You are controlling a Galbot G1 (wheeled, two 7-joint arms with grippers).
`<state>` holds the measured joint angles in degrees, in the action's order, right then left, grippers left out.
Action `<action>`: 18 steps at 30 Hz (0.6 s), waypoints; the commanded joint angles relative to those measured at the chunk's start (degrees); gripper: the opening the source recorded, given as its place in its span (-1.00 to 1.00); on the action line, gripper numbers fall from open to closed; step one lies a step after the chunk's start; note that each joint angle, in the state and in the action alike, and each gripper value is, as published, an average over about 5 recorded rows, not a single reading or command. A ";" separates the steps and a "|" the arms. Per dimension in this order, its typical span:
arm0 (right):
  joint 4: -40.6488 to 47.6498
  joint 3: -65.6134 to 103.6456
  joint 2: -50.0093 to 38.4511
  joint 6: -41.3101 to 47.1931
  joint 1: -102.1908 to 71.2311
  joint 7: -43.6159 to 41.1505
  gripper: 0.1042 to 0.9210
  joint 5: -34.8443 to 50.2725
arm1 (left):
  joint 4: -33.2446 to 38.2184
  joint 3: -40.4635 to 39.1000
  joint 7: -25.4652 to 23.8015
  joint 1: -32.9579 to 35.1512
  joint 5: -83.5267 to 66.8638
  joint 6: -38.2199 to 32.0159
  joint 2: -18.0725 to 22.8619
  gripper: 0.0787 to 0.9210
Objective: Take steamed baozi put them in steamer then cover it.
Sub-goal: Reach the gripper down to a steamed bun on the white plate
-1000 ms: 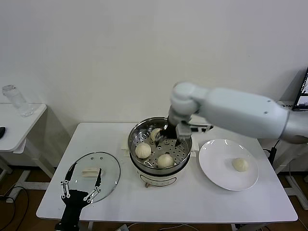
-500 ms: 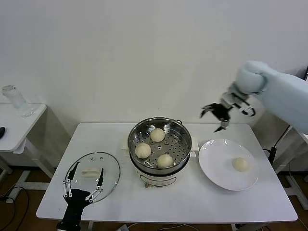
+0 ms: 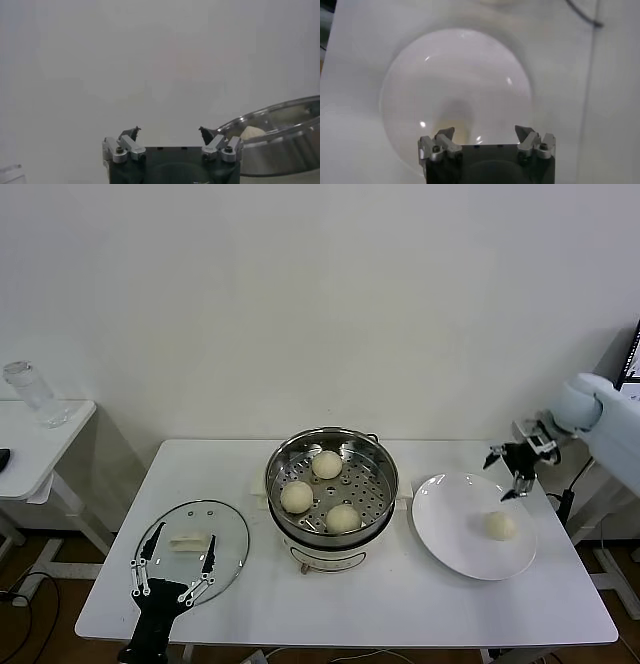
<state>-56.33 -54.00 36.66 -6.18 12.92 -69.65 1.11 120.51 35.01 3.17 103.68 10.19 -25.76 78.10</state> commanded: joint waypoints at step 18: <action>6.88 5.56 2.19 1.52 -11.09 3.32 0.76 -4.64 | 0.20 0.57 0.17 0.06 0.01 0.52 0.97 0.77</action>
<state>-50.84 -49.45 38.49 -5.02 3.85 -66.97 -2.62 120.61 35.54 3.27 103.68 10.22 -25.37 79.03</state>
